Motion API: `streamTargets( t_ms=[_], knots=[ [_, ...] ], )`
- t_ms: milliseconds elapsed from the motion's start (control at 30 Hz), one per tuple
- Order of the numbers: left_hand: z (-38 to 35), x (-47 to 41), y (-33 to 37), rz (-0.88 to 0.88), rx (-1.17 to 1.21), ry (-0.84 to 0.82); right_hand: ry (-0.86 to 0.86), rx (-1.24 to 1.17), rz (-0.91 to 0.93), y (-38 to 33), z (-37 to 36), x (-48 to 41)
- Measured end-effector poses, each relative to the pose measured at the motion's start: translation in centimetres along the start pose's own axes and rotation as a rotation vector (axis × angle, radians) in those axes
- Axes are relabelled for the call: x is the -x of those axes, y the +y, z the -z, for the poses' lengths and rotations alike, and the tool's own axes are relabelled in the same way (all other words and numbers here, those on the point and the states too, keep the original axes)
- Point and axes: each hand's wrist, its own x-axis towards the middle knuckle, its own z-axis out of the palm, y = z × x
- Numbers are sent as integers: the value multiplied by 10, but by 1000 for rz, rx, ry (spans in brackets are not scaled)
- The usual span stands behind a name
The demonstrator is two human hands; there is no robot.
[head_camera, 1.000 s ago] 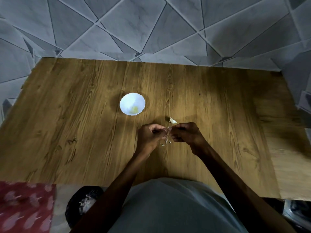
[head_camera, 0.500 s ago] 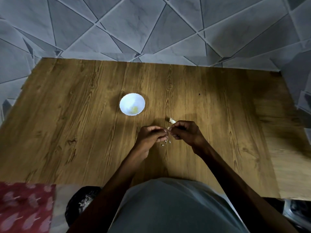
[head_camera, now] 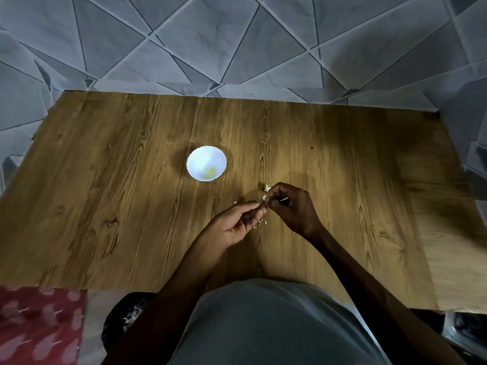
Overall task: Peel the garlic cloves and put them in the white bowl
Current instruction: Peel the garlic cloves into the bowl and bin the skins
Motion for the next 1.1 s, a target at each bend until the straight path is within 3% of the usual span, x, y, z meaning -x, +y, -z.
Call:
streamTargets(
  t_ms=[400, 600, 833, 1100],
  knots=[
    [5, -6, -1, -60, -73, -23, -106, -161, -143, 11, -2, 3],
    [20, -11, -8, -288, -448, 55, -52, -22, -281, 27, -7, 7],
    [48, -35, -12, -668, -1078, 348, -136, 284, -263, 47, -19, -1],
    [76, -51, -2, -764, -1181, 441, -200, 363, -226, 53, -34, -9]
  ],
)
